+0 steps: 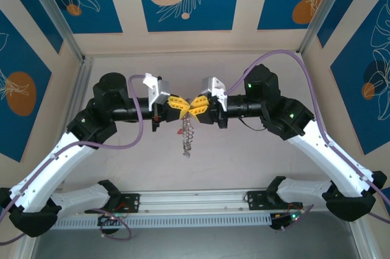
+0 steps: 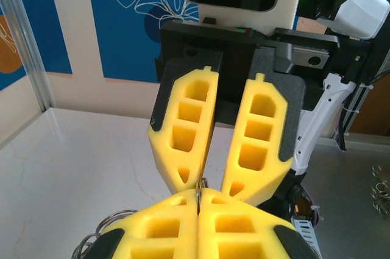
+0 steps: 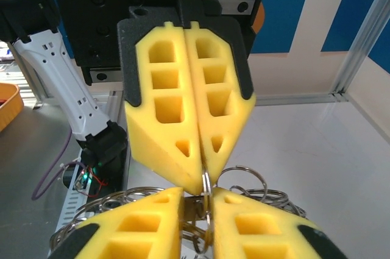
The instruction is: Put the keys on the keyring
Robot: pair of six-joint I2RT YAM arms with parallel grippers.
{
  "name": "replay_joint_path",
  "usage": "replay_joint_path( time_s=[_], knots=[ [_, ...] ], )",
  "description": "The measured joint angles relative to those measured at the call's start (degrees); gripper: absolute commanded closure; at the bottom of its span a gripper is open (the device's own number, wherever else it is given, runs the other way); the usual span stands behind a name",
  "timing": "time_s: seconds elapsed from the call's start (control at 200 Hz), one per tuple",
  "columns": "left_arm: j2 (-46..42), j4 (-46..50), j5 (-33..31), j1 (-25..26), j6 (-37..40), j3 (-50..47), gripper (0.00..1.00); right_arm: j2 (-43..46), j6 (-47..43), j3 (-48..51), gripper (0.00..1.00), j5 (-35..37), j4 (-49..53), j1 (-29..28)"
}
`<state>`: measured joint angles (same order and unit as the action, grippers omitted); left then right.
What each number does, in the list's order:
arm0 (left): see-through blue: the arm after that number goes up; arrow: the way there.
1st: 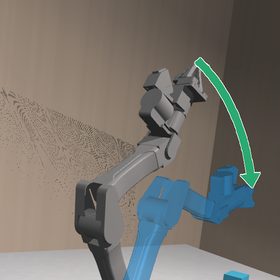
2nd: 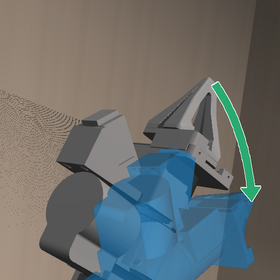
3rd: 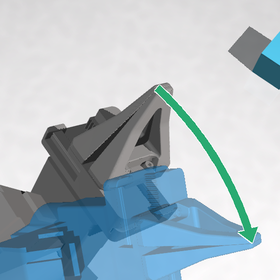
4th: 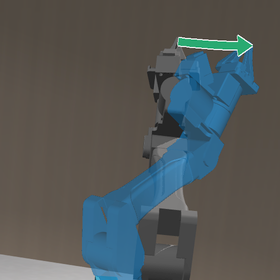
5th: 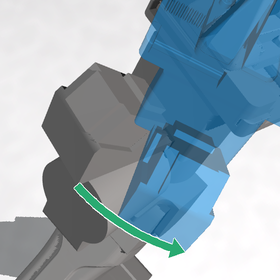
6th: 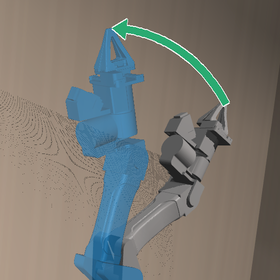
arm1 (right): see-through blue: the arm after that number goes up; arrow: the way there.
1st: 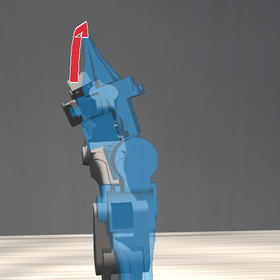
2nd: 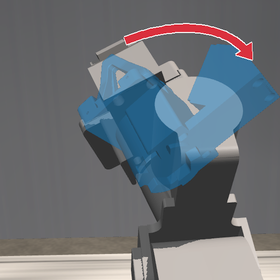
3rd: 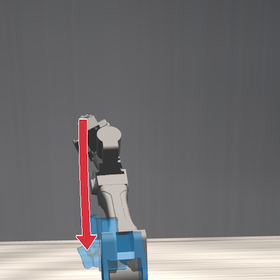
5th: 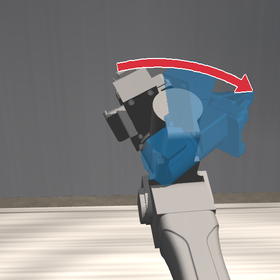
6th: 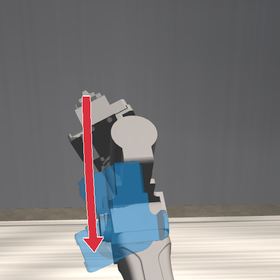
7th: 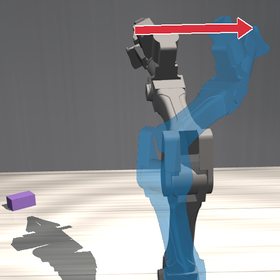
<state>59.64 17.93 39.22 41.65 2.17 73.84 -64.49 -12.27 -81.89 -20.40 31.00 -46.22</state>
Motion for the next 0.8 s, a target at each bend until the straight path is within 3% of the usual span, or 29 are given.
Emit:
replay_joint_path(
  time_s=[0.22, 0.415, 0.535, 0.8],
  knots=[
    [-0.04, -1.73, 0.61, 0.0, -0.37, -0.42, 1.0, 0.59, 0.96, 0.44, 0.94, -0.83, -0.76, 0.61],
    [-0.22, -3.28, 0.85, -0.09, -1.05, -0.72, 1.0, 1.09, 1.38, 1.11, 0.77, -1.46, -2.03, 0.61],
    [-0.22, -4.74, 1.05, -0.28, -1.68, -0.74, 1.0, 1.9, 1.88, 2.64, 0.75, -2.23, -2.58, 0.61],
    [-0.22, -6.86, 1.05, -0.68, -1.95, -0.74, 1.0, 3.85, 3.3, 4.42, 0.91, -3.21, -3.08, 2.16]
  ],
)
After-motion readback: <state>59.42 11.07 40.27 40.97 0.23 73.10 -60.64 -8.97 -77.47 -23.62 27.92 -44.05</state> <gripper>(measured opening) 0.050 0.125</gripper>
